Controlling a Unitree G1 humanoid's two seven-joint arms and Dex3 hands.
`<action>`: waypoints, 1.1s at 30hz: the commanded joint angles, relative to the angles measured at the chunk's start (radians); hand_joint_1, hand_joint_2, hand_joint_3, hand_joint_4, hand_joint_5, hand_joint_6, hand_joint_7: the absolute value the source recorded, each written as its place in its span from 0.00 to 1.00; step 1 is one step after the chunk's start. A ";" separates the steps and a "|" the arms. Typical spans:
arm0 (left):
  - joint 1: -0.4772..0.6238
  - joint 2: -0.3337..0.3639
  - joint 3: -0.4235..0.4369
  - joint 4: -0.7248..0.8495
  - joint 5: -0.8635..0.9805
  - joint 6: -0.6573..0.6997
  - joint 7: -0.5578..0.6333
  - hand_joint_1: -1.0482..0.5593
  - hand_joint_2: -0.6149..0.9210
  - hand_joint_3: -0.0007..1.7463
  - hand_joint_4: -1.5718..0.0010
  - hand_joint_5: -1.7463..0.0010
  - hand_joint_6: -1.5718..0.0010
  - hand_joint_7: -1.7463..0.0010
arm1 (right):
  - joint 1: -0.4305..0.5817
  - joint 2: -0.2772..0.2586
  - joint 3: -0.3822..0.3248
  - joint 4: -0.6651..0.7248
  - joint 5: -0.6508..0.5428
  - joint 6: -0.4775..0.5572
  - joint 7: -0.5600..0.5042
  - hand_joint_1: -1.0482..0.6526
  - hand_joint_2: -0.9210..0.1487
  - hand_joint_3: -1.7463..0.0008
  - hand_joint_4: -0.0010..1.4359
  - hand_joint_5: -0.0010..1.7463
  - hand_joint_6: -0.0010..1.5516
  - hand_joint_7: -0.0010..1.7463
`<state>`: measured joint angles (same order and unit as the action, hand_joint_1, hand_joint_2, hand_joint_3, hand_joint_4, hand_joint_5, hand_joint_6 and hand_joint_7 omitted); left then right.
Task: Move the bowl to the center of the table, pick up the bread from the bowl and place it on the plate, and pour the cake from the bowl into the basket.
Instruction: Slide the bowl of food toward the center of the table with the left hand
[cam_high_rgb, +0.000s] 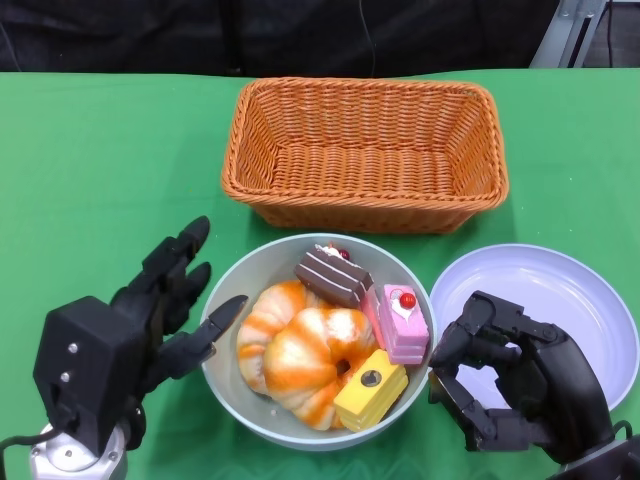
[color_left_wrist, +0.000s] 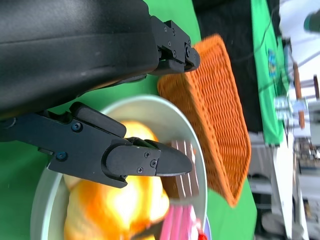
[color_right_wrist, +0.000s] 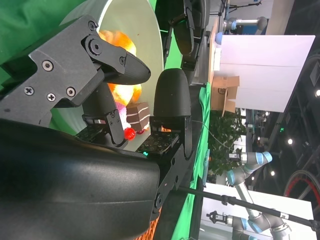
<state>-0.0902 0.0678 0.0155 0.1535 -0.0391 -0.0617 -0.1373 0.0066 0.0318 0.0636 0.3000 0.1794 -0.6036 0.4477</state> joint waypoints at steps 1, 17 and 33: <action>-0.021 0.017 0.028 0.026 0.011 -0.051 0.028 0.32 1.00 0.18 0.84 0.97 0.84 0.98 | 0.003 -0.007 -0.003 0.005 0.004 -0.012 -0.004 0.56 0.44 0.38 0.50 0.93 0.43 0.78; -0.090 -0.007 0.121 0.232 -0.032 -0.403 0.059 0.38 1.00 0.08 0.64 0.96 0.64 0.97 | 0.007 -0.009 -0.007 -0.002 0.003 -0.011 -0.008 0.56 0.43 0.39 0.50 0.93 0.43 0.78; -0.227 0.012 0.166 0.584 -0.038 -0.752 0.052 0.49 1.00 0.09 0.36 0.59 0.22 0.90 | 0.001 -0.022 -0.022 -0.011 0.033 -0.003 0.007 0.56 0.43 0.40 0.49 0.90 0.43 0.75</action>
<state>-0.3049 0.0600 0.1707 0.7190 -0.0794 -0.7825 -0.0837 0.0069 0.0274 0.0530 0.2955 0.1963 -0.6081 0.4507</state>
